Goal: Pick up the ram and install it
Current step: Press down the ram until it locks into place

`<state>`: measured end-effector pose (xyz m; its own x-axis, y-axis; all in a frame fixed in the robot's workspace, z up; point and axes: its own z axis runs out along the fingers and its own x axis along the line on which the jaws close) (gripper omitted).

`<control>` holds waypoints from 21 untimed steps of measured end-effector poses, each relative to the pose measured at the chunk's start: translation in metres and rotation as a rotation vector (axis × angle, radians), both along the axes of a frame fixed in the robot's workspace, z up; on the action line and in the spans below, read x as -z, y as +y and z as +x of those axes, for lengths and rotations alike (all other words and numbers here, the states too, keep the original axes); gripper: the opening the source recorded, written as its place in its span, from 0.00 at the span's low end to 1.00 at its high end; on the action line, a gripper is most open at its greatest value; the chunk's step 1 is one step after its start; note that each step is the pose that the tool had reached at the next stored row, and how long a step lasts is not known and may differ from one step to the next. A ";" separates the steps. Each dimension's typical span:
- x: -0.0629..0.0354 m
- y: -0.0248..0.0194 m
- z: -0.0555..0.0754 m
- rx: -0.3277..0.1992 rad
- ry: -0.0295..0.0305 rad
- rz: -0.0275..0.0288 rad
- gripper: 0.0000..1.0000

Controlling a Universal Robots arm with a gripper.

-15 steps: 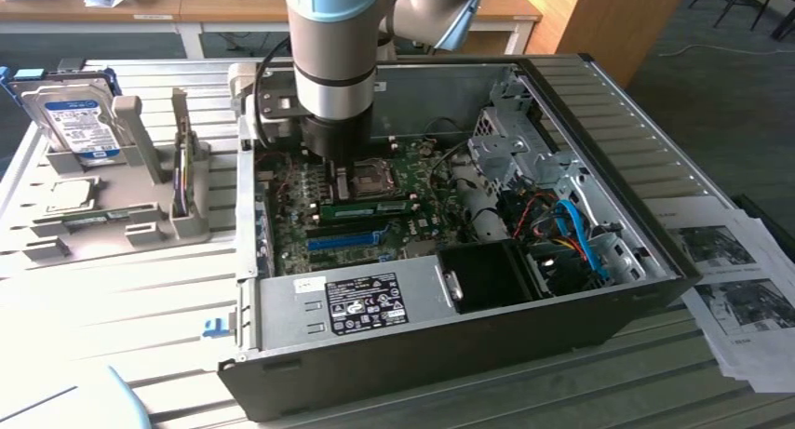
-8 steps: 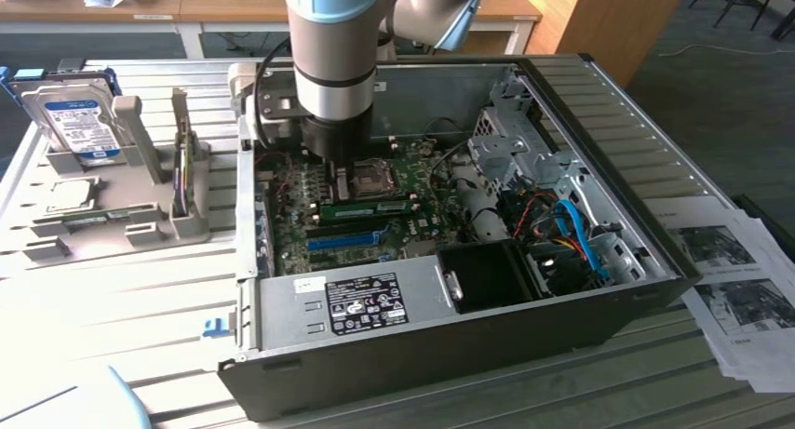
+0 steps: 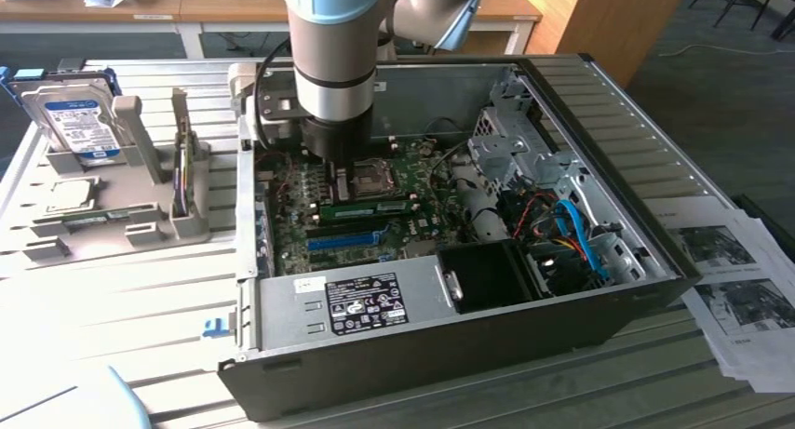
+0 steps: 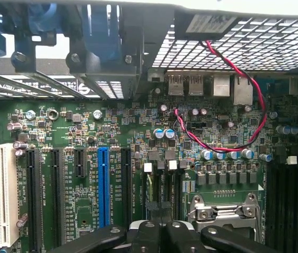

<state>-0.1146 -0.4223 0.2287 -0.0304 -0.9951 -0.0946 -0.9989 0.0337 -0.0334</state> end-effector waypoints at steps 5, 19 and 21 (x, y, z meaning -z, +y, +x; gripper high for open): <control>0.0007 0.0000 0.000 0.000 -0.0001 0.0011 0.09; 0.0025 -0.0001 0.000 0.000 0.0000 0.0035 0.09; 0.0027 -0.0001 0.000 0.000 0.0000 0.0037 0.09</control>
